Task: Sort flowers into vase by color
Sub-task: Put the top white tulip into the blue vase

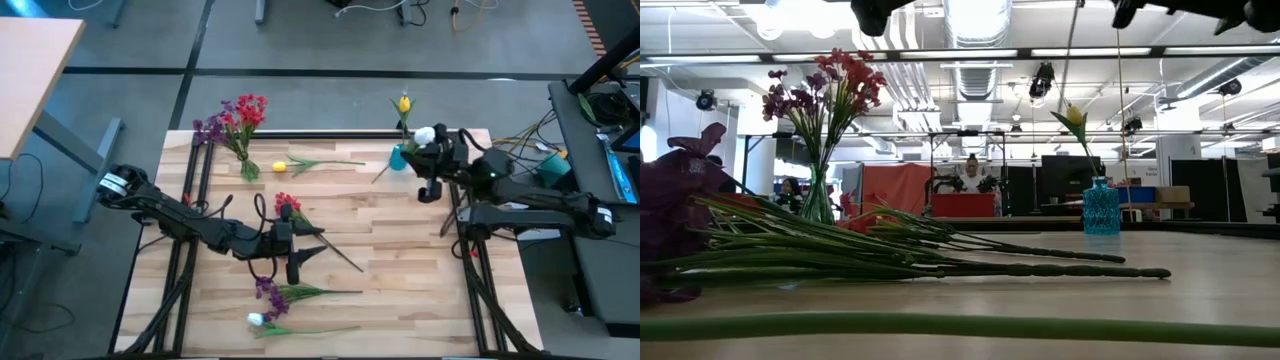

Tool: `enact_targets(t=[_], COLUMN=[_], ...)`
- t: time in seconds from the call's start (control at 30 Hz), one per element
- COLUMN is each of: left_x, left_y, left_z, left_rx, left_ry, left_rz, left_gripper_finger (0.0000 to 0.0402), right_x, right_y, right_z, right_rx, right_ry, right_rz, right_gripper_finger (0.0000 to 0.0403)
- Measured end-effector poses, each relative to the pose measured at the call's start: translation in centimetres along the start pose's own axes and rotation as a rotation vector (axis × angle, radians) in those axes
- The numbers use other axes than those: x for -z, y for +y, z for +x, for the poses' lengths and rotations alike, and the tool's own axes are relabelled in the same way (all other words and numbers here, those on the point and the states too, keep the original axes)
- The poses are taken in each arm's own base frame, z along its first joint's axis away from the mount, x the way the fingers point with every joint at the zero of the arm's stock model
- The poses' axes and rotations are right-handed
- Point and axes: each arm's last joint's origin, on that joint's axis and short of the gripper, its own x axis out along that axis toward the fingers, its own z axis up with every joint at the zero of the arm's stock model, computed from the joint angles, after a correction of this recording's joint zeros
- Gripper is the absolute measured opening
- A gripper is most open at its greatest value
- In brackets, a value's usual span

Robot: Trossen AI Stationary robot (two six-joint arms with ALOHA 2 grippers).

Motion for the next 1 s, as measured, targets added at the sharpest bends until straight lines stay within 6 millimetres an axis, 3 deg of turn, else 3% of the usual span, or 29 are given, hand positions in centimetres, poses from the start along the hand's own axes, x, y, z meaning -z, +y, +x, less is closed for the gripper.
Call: enact_targets(t=[0.13,0.23,0.37,0.53,0.67,0.83,1.0], left_x=[0.0,0.0,-0.3,-1.8,-3.1,-3.8,-3.7], left_y=[0.0,0.0,0.3,1.0,1.6,2.0,2.2], left_z=[0.0,0.0,-0.1,-1.3,-2.3,-2.9,-3.1], left_rx=[-0.002,-0.002,-0.047,-0.137,-0.17,-0.176,-0.19], left_ry=[-0.003,-0.003,-0.011,-0.023,-0.035,-0.033,-0.001], left_rz=[0.042,0.064,0.068,0.127,0.159,0.177,0.197], left_gripper_finger=[0.0185,0.0185,0.0185,0.0185,0.0185,0.0184,0.0185], right_x=[-0.2,-1.2,-2.0,-1.7,-0.8,1.2,1.6], right_y=[0.2,0.5,0.4,-0.2,-0.8,-1.7,-3.0], right_z=[-1.8,-3.9,-5.8,-6.5,-5.6,-2.1,0.2], right_rx=[0.028,0.045,0.215,0.475,0.625,0.738,0.807], right_ry=[0.031,-0.039,-0.097,-0.086,-0.04,0.131,0.195], right_rz=[0.002,0.007,-0.021,-0.041,-0.07,-0.142,-0.238], right_gripper_finger=[0.0013,0.0013,0.0013,0.0013,0.0013,0.0013,0.0012])
